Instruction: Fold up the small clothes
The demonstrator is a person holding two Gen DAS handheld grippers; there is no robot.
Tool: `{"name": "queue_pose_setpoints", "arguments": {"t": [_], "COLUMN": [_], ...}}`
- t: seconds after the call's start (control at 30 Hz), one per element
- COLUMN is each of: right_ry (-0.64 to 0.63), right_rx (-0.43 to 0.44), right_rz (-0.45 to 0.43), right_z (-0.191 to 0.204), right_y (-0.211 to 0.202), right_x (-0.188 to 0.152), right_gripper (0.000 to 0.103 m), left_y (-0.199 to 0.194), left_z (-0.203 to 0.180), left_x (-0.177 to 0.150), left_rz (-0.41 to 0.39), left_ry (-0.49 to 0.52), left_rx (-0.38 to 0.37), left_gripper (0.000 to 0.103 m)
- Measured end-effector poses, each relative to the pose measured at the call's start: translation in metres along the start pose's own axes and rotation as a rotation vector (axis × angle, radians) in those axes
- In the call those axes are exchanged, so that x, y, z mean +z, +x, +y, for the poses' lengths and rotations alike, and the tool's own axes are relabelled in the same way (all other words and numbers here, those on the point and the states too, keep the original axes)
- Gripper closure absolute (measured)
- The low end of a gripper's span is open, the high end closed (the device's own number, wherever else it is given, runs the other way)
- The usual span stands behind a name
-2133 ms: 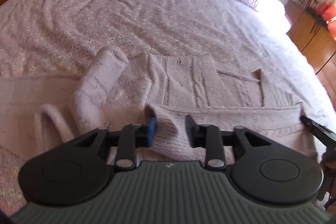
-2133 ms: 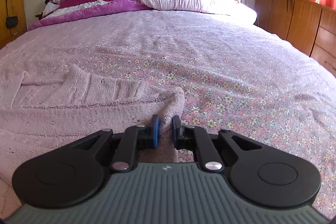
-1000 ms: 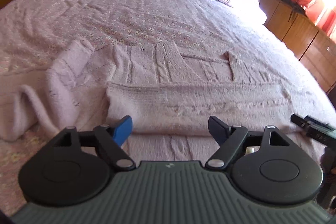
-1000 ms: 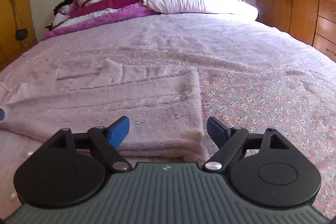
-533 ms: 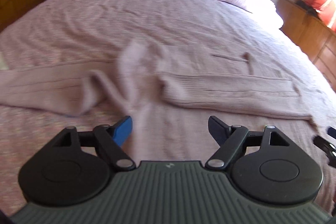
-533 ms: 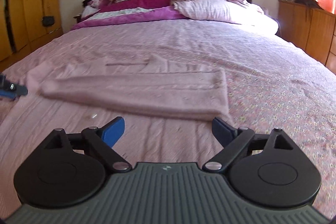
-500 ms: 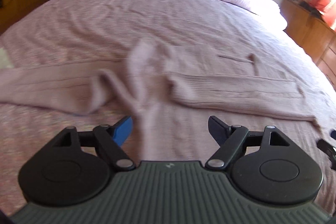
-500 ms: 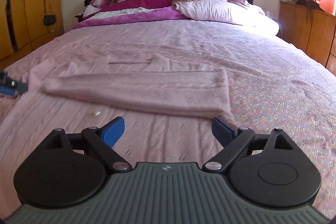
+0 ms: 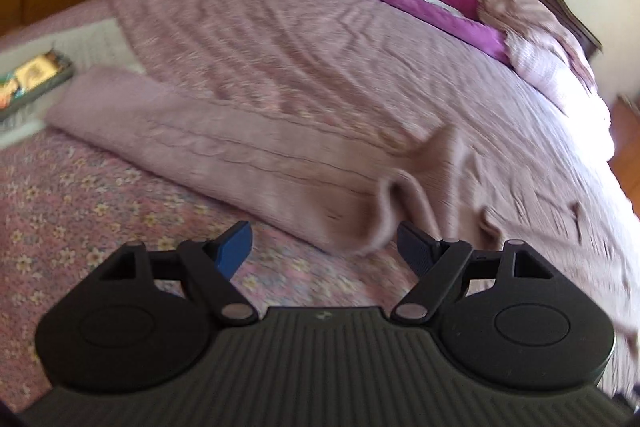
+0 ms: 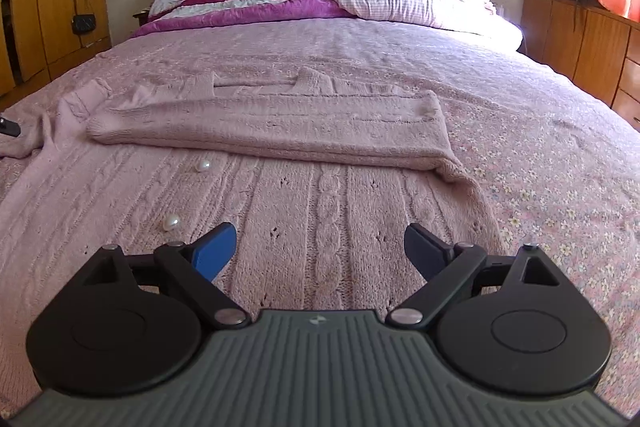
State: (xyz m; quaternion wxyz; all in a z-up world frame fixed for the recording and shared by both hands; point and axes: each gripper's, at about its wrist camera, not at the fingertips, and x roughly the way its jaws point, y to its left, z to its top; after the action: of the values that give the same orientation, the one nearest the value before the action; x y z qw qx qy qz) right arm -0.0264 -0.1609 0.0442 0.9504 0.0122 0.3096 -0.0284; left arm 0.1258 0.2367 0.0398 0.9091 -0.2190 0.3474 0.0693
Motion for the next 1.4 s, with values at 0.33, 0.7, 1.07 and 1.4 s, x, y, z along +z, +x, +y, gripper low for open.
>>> {"name": "queue_pose_setpoints", "arguments": {"t": [0.33,0.7,1.07,1.4], "right_ry": [0.099,0.098,0.098,0.153], "right_rx": [0.012,0.007,0.0,0.05], "right_rz": [0.026,0.002,-0.008,0.0], "right_z": [-0.01,-0.009,-0.007,-0.016], "right_y": [0.021,0.026,0.026,0.019], "right_x": [-0.021,-0.028,-0.031,-0.022], "right_gripper": [0.002,0.0,0.0,0.0], "left_y": [0.033,0.054,0.029,-0.044], "left_z": [0.034,0.039,0.041,0.016], "left_x": [0.015,0.025,0.026,0.052], "left_rz": [-0.042,-0.104,-0.118,-0.294], "left_ry": [-0.18,-0.154,-0.081,-0.018], "left_rx": [-0.052,-0.07,-0.044,-0.062], "left_gripper": [0.018,0.027,0.094,0.094]}}
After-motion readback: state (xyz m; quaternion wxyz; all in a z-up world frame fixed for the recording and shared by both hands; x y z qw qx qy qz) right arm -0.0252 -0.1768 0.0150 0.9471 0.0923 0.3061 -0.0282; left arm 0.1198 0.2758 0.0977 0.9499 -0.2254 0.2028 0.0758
